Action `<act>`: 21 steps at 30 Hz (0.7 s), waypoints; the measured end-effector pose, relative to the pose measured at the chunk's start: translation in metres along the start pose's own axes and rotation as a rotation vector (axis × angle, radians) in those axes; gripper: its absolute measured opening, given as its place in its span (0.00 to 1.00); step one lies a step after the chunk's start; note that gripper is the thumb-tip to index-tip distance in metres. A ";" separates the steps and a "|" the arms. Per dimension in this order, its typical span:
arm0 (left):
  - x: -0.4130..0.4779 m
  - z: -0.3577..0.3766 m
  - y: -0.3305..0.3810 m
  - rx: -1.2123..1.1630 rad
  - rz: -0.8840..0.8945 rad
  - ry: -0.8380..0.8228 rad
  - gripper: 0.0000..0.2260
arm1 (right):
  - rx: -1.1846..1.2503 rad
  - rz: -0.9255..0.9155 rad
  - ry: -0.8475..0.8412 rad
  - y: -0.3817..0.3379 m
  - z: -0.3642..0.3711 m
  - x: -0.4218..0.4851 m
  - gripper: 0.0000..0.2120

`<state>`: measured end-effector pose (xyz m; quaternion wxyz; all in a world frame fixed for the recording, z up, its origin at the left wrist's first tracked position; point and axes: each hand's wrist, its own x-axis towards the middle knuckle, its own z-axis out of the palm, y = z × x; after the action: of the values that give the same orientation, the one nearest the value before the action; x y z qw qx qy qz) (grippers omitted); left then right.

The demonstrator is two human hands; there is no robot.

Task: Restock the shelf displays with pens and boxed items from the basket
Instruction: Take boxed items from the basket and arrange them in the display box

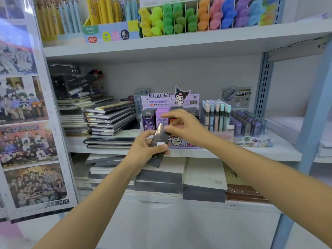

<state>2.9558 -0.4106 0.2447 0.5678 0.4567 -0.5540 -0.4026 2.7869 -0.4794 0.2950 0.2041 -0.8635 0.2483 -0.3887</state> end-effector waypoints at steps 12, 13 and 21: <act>-0.013 0.010 0.020 -0.133 -0.104 0.153 0.07 | -0.065 0.061 0.002 0.010 -0.018 -0.038 0.15; -0.013 0.013 0.024 -0.158 -0.106 0.157 0.07 | -0.114 0.049 -0.042 0.009 -0.018 -0.042 0.17; -0.014 0.034 0.027 0.021 0.034 0.107 0.11 | 0.176 0.122 0.100 0.013 -0.022 -0.057 0.08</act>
<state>2.9199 -0.3929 0.2664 0.5985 0.4739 -0.5349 -0.3620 2.7336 -0.4599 0.2688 0.2898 -0.8052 0.2749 -0.4384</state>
